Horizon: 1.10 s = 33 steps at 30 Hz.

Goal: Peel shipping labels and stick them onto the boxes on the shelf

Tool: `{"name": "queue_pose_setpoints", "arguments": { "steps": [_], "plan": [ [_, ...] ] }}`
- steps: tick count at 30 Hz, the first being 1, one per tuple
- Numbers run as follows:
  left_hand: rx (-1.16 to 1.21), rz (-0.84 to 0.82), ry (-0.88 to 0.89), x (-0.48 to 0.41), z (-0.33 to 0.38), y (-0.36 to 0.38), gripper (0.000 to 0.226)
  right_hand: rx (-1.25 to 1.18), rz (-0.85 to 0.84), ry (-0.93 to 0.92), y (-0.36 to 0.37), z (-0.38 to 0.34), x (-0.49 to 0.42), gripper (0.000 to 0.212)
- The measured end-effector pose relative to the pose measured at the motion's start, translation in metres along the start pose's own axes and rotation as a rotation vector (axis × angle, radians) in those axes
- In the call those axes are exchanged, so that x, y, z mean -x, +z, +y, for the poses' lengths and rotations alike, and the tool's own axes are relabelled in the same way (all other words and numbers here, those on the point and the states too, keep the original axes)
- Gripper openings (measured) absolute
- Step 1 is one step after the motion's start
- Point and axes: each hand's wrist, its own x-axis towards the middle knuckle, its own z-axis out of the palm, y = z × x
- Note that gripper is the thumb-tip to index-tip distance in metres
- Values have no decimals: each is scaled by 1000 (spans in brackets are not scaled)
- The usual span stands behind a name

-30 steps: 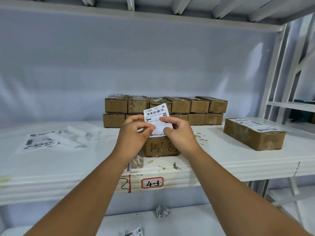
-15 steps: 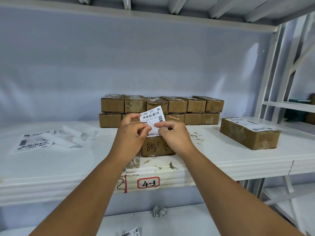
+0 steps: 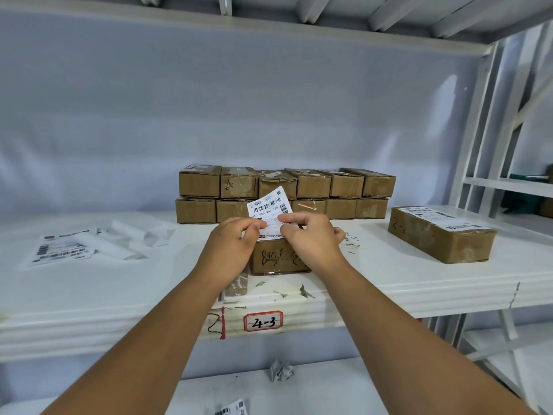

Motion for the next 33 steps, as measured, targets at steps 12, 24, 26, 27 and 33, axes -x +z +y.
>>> {"name": "queue_pose_setpoints", "arguments": {
  "steps": [12,24,26,27,33],
  "plan": [
    [5,-55,-10,0,0,2,34,169,64,-25,5,2,-2,28],
    [92,-137,-97,-2,-3,4,32,234,112,-40,7,6,-5,26],
    [82,-133,-95,-2,-4,5,32,229,123,-15,7,7,-6,24],
    [78,-129,-90,-2,-4,5,32,223,115,-2,7,7,-6,24],
    [45,-114,-56,-3,-6,5,35,110,72,56,4,6,-6,20]
  ]
}}
